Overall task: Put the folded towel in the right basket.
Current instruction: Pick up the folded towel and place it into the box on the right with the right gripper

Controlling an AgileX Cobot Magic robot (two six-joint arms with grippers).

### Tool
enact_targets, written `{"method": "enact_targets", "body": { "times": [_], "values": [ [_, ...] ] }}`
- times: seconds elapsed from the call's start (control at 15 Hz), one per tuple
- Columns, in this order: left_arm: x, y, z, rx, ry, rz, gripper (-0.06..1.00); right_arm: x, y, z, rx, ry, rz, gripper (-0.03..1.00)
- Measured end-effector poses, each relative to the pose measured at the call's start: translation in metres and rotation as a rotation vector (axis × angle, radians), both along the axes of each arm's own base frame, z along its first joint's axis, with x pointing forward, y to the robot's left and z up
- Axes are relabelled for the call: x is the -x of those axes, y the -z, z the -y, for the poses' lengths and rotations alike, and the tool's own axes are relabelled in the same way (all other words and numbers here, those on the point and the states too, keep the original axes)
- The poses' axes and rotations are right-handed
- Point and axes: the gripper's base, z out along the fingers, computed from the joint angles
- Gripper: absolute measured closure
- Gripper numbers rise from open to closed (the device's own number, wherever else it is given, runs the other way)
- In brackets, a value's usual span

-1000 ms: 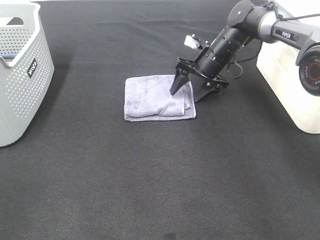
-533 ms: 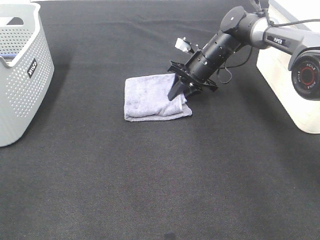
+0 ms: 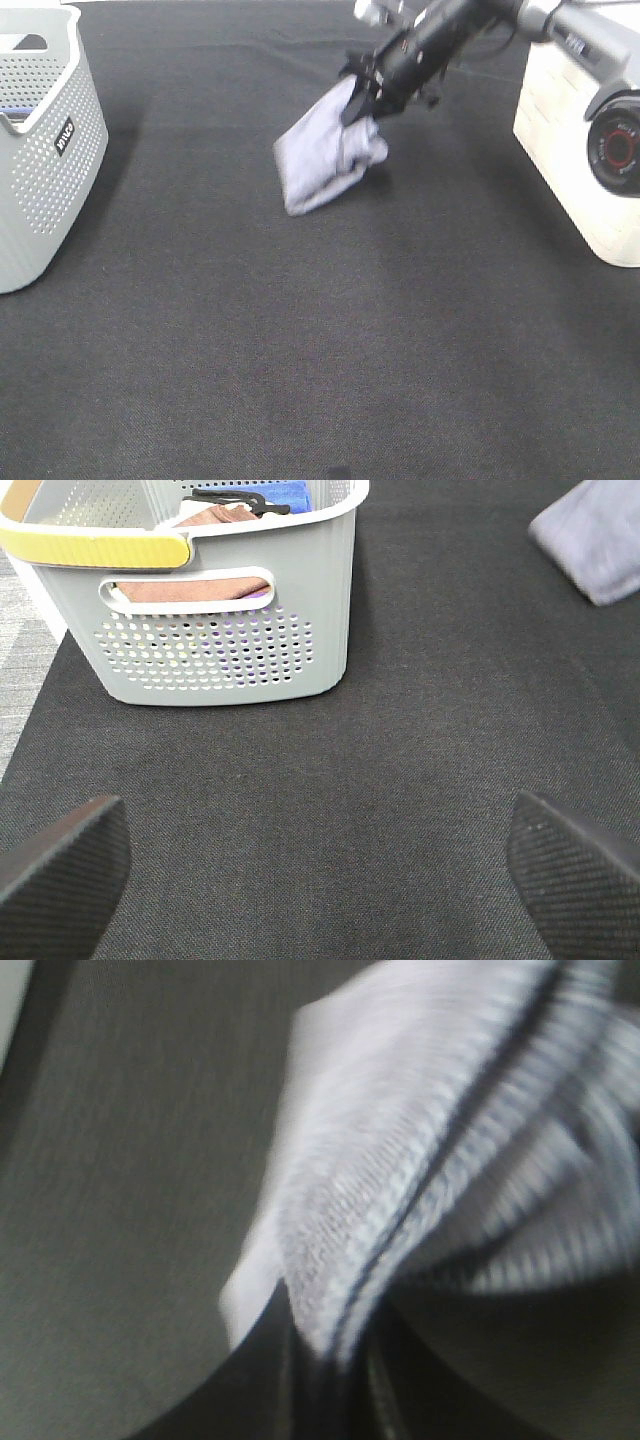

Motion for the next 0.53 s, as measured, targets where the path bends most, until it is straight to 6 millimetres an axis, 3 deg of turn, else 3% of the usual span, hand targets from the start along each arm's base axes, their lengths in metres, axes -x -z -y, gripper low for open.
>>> {"method": "enact_targets", "body": {
  "times": [0.33, 0.4, 0.53],
  "values": [
    [0.000, 0.000, 0.000, 0.000, 0.000, 0.000, -0.03, 0.014, -0.108, 0.024, 0.184, 0.049, 0.300, 0.87],
    [0.000, 0.000, 0.000, 0.000, 0.000, 0.000, -0.03, 0.014, -0.108, 0.024, 0.184, 0.049, 0.300, 0.87],
    [0.000, 0.000, 0.000, 0.000, 0.000, 0.000, -0.03, 0.024, -0.151, 0.047, 0.245, 0.127, 0.385, 0.87]
  ]
}}
